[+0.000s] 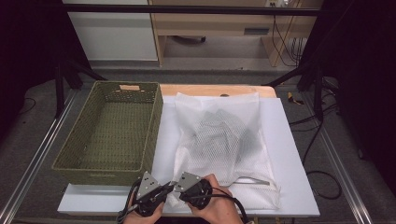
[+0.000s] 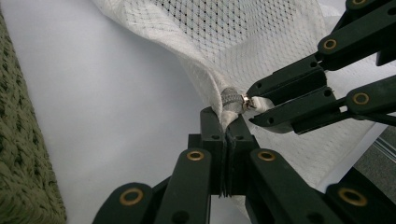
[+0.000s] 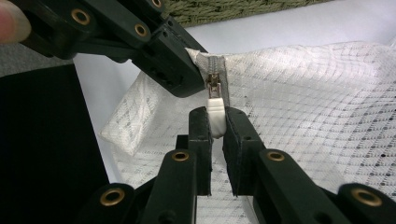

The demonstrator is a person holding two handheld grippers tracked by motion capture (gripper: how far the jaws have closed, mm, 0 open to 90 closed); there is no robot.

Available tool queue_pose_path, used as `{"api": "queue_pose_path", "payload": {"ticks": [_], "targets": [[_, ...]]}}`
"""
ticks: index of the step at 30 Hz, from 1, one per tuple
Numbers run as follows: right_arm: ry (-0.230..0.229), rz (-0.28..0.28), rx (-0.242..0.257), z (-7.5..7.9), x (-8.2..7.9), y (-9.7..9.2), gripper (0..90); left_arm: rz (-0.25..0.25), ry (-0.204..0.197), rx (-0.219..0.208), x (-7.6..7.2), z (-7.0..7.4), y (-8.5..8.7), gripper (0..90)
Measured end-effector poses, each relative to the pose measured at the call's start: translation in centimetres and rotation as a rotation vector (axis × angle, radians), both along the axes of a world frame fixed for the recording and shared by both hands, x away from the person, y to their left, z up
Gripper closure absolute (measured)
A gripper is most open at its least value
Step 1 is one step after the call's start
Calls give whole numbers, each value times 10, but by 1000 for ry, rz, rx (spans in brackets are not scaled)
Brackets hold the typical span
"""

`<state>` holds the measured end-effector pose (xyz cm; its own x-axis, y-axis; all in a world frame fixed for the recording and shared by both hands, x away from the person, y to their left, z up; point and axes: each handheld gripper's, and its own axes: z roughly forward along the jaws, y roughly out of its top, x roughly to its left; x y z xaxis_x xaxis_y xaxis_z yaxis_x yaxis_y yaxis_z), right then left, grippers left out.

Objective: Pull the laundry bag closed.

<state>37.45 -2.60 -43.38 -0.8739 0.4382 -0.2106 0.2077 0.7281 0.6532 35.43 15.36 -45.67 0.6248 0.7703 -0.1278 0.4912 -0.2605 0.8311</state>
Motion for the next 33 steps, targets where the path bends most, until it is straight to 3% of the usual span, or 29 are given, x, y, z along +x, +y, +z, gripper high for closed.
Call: {"api": "queue_pose_path", "payload": {"ticks": [9, 16, 22, 27, 33], "targets": [[-11, 0, -35, -4, 5, -5, 818, -14, 1, -1, -2, 0, -4, 890], [-8, 30, -22, -8, 11, -10, 817, -12, 9, 0, -2, -4, -5, 889], [-3, 54, 20, -12, 13, -12, 816, -9, 23, -5, 0, -8, -4, 888], [-3, 45, 26, -12, 15, -12, 814, -10, 22, -6, 0, -9, -5, 888], [-7, 53, -5, -12, 14, -10, 816, -5, 27, -12, 0, -8, -4, 888]]}}
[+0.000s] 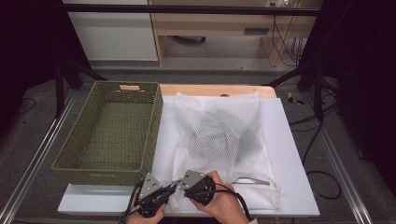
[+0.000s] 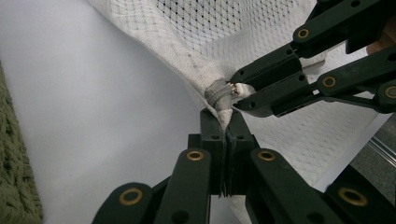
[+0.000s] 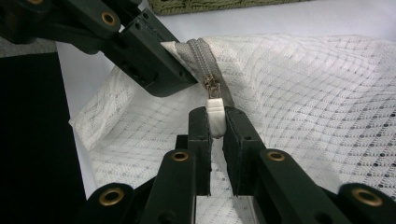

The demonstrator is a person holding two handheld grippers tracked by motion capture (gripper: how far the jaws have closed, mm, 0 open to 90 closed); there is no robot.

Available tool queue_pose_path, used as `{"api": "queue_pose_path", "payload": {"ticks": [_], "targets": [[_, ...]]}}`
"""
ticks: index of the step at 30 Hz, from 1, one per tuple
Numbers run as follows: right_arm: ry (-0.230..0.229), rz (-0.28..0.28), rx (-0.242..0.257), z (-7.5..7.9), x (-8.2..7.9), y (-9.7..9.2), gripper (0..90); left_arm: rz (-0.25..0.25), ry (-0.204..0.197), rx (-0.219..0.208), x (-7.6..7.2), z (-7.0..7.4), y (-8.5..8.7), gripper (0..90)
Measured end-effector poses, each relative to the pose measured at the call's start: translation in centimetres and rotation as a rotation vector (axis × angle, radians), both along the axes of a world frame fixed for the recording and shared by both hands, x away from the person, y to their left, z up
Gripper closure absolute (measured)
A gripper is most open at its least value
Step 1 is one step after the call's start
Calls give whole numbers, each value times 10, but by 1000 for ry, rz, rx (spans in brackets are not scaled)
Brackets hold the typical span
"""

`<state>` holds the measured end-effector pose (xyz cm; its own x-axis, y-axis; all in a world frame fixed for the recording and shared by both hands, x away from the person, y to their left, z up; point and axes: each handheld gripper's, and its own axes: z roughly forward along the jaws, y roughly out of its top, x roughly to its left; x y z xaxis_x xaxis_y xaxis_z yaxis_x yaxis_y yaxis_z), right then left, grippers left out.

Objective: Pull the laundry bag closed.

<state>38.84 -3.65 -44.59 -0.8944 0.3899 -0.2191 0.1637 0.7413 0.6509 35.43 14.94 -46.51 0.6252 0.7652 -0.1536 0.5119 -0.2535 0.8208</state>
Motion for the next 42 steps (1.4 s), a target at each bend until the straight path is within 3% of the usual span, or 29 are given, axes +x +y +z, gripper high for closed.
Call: {"api": "queue_pose_path", "payload": {"ticks": [13, 22, 27, 42], "targets": [[4, -9, -33, -3, 5, -6, 816, -4, -5, 2, -1, 0, -1, 888], [21, -11, 0, -3, 7, -6, 813, 10, -10, -3, -1, -2, -2, 887], [17, -6, -25, -3, 8, -7, 814, 11, -10, 9, -1, -4, -4, 886], [13, 9, -30, -1, 5, -9, 815, 23, -28, 19, -3, -4, -4, 886]]}}
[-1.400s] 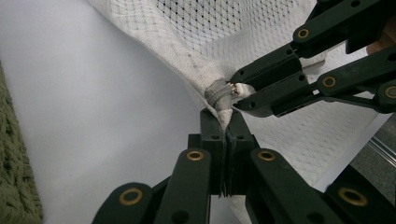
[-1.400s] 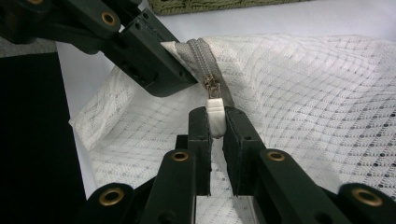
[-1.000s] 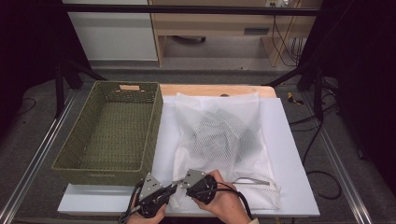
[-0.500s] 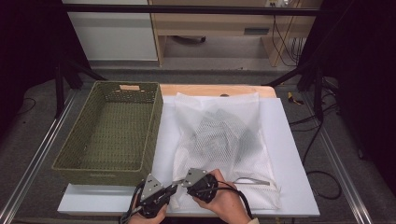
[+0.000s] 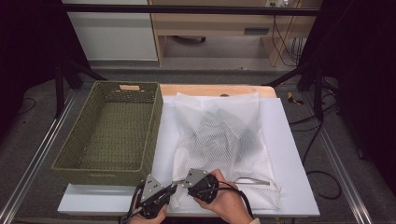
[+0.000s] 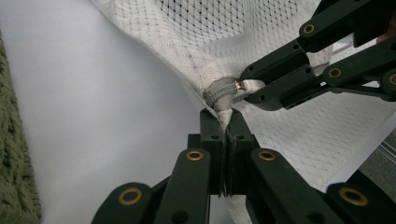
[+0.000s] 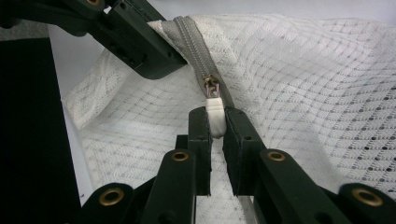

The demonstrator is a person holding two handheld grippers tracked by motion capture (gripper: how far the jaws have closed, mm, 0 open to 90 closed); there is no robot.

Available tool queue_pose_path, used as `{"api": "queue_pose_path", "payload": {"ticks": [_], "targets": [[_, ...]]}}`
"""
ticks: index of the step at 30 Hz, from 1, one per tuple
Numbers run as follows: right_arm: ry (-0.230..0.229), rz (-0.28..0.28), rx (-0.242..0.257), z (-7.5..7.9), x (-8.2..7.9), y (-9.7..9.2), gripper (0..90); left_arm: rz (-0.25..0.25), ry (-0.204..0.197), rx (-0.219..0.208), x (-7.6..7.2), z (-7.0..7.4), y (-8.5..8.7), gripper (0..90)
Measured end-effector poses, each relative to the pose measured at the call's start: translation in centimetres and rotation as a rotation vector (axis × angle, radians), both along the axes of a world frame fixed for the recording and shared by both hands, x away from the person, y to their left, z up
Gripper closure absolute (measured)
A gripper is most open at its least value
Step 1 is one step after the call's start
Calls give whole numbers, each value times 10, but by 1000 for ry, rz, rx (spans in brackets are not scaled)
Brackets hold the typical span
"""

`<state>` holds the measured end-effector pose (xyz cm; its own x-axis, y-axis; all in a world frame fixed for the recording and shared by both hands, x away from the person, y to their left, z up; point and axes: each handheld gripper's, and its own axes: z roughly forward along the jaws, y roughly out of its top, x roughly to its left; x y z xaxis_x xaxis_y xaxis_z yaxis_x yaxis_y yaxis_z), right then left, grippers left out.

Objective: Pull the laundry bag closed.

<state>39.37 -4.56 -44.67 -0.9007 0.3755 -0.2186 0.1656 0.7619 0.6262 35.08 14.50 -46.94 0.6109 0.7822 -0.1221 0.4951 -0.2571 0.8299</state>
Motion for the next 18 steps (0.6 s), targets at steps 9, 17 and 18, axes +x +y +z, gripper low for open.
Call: {"api": "queue_pose_path", "payload": {"ticks": [9, 17, 18], "targets": [[2, 3, 6, 4, -2, -5, 816, -2, -5, -7, -1, 1, -1, 886], [0, 0, -20, 2, 0, -9, 815, -6, -3, -12, -1, 1, -2, 886], [-1, 0, -17, 2, 1, -10, 816, -8, -3, -10, -1, 1, -2, 886]]}}
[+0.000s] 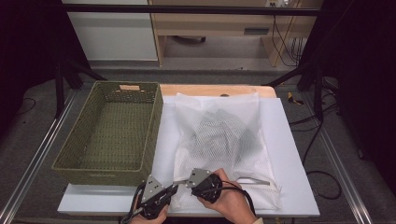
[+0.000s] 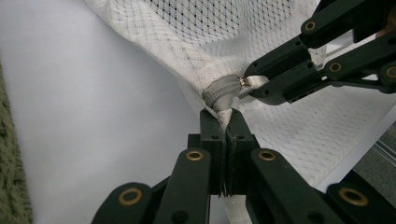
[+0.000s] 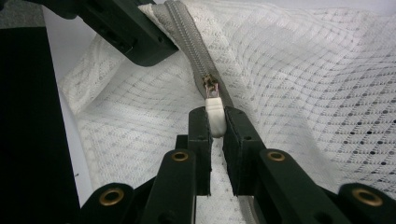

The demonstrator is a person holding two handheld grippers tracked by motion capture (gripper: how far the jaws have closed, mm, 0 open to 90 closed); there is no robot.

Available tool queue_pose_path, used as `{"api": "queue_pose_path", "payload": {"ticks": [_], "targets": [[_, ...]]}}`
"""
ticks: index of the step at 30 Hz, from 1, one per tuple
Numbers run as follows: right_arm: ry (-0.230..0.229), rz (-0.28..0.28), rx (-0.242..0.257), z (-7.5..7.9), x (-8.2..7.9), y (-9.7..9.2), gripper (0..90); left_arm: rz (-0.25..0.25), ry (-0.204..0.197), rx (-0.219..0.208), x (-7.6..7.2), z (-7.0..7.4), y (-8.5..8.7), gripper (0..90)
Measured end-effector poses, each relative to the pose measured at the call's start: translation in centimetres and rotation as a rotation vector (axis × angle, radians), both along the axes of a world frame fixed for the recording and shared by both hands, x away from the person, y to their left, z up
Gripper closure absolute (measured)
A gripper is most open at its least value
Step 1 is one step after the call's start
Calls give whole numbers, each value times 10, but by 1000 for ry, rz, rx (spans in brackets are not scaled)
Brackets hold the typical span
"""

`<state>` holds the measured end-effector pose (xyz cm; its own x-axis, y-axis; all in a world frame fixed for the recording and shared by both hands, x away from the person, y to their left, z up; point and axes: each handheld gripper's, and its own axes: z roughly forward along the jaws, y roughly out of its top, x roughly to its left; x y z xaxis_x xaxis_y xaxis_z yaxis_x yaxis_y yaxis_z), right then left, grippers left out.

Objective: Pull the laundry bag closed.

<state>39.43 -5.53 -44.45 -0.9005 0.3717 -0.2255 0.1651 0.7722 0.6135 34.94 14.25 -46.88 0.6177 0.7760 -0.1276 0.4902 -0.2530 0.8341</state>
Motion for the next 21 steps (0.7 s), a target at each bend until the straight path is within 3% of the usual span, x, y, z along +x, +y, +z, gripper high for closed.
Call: {"api": "queue_pose_path", "payload": {"ticks": [21], "targets": [[6, -16, -24, -1, 2, -7, 815, 21, -14, -2, -1, 0, 0, 886]]}}
